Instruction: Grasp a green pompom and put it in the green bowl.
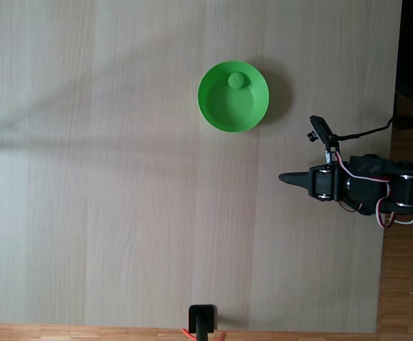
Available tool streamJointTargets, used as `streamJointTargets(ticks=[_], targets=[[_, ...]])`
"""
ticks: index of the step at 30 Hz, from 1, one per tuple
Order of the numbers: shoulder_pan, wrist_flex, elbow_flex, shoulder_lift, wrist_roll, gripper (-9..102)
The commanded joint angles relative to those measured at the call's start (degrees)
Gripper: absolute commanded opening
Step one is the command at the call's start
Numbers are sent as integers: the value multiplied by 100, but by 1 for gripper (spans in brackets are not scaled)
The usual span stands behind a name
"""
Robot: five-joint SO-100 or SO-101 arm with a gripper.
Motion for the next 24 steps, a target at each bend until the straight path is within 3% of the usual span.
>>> streamJointTargets(ticks=[1,24], targets=[[-35,18,-18,290,35,0],[-35,9,62,308,26,0]])
